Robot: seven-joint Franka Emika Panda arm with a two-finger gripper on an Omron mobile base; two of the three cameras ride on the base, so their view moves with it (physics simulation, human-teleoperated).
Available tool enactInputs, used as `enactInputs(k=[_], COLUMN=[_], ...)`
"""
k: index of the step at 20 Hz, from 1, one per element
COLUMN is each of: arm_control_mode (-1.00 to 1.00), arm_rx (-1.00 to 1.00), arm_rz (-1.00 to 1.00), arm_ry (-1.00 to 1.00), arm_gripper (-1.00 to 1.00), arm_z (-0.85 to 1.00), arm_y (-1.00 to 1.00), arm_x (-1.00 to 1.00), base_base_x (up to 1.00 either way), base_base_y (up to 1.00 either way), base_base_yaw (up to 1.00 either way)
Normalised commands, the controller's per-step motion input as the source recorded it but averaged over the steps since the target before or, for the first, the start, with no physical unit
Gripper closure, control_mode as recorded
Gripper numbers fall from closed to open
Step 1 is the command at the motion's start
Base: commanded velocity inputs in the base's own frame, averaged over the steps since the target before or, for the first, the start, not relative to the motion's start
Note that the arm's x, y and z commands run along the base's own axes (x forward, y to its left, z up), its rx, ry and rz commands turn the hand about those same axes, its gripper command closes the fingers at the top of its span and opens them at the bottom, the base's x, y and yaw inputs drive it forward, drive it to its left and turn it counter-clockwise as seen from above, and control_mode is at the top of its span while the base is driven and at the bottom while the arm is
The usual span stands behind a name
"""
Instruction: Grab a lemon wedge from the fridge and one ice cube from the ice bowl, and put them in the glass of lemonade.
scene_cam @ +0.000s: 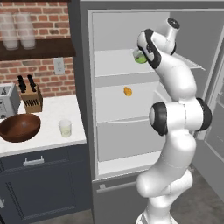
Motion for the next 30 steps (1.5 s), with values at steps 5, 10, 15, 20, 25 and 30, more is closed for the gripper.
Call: enactInputs(k=[5, 10, 15, 20, 25, 30], arm_control_mode=[-1.0, -1.0, -1.0, -1.0, -1.0, -1.0], arm_rx=[0.0, 0.0, 0.0, 0.0, 0.0, 0.0], arm_rz=[0.05, 0.07, 0.09, 0.05, 0.03, 0.02], arm_ry=[0.0, 0.0, 0.04, 0.05, 0.01, 0.0], arm_gripper=[-1.0, -1.0, -1.0, -1.0, -1.0, -1.0], arm_z=[-0.03, -0.05, 0.0, -0.05, -0.21, -0.36], arm_y=[0.0, 0.0, 0.0, 0.0, 0.0, 0.0], arm_x=[0.07, 0.07, 0.16, 0.03, 0.0, 0.02], base_base_x=[0.0, 0.0, 0.0, 0.0, 0.0, 0.0], base_base_y=[0.0, 0.0, 0.0, 0.0, 0.0, 0.0], base_base_yaw=[0.0, 0.0, 0.0, 0.0, 0.0, 0.0])
